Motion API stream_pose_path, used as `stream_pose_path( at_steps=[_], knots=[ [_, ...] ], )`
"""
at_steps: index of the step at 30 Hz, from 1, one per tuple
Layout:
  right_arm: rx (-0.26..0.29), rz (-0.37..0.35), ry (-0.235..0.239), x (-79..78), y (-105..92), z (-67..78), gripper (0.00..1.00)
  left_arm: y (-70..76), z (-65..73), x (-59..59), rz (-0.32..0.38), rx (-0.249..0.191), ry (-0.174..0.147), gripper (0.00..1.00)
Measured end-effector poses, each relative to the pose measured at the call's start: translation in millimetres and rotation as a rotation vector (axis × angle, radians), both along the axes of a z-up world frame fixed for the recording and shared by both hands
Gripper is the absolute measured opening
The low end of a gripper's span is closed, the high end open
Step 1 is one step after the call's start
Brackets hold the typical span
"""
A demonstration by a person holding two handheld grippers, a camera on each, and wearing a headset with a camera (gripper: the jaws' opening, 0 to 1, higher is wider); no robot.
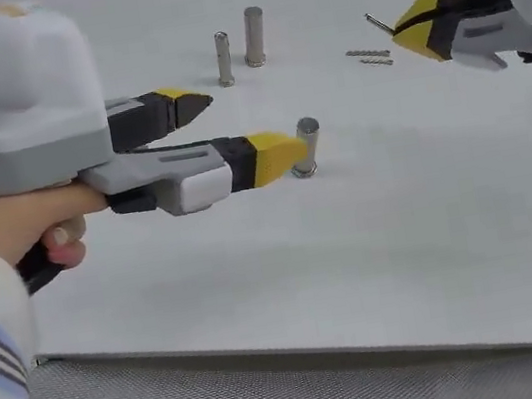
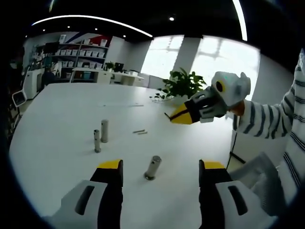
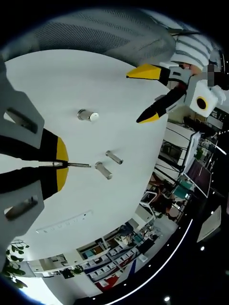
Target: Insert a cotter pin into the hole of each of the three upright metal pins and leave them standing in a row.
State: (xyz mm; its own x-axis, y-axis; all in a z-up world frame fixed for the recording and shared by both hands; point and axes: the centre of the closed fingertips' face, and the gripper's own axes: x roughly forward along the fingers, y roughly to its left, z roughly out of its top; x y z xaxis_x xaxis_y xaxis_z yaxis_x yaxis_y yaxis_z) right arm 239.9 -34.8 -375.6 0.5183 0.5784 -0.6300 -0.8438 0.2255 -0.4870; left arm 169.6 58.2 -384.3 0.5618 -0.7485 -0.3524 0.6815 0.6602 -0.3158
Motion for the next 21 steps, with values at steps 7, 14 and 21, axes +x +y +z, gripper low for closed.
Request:
stream_pose_path(
  at_steps=[7,14,21],
  knots=[
    [0.025,0.029,-0.056,-23.5,13.4,5.7,0.0,-9.8,5.9,11.1,-0.018,-0.04,0.03,0.55],
    [-0.001,0.069,-0.085,-42.3,22.3,-3.4,0.0,-27.9,9.0,18.0,-0.057,-0.068,0.065,0.44],
    [-0.002,0.117,-0.081,-63.2,38.2,-13.0,0.0,-44.5,5.6,11.5,-0.113,-0.084,0.117,0.25]
  ],
)
